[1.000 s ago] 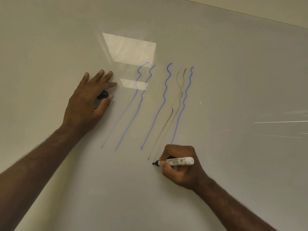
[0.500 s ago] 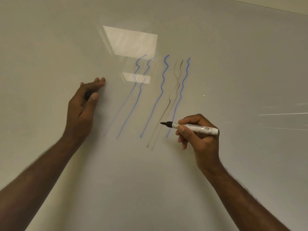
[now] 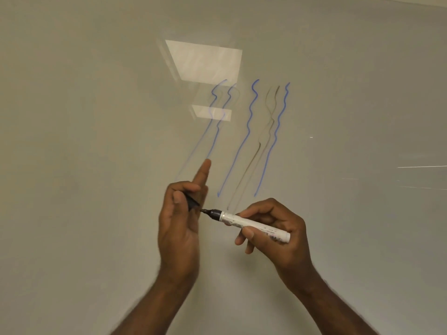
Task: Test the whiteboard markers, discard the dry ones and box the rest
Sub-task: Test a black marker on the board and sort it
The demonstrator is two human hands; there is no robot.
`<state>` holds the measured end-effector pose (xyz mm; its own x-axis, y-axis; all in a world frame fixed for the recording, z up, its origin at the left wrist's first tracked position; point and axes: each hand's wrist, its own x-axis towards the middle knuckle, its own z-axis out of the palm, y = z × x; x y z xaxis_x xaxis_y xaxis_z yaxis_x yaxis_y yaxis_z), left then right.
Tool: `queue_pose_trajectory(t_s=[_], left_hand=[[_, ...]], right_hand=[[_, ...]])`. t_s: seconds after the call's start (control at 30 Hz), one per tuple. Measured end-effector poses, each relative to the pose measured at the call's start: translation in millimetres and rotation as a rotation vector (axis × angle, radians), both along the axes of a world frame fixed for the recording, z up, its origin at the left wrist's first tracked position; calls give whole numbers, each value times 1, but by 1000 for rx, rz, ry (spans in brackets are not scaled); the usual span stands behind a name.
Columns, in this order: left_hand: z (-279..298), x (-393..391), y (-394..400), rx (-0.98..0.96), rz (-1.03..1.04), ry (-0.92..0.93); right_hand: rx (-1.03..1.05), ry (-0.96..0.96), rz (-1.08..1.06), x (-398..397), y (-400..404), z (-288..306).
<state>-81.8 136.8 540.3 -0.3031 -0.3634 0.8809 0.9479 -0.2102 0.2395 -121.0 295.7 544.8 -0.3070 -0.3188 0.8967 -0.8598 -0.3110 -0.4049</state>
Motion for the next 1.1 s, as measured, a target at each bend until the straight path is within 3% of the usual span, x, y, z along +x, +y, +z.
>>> queue_pose_trajectory(t_s=[0.9,1.1], left_hand=[[-3,4,32,4,-267,-169],[0,9,36,36,-300,-160]], right_hand=[[-44,118,-168,5,-2,7],[-97,110,-106,9,-7,5]])
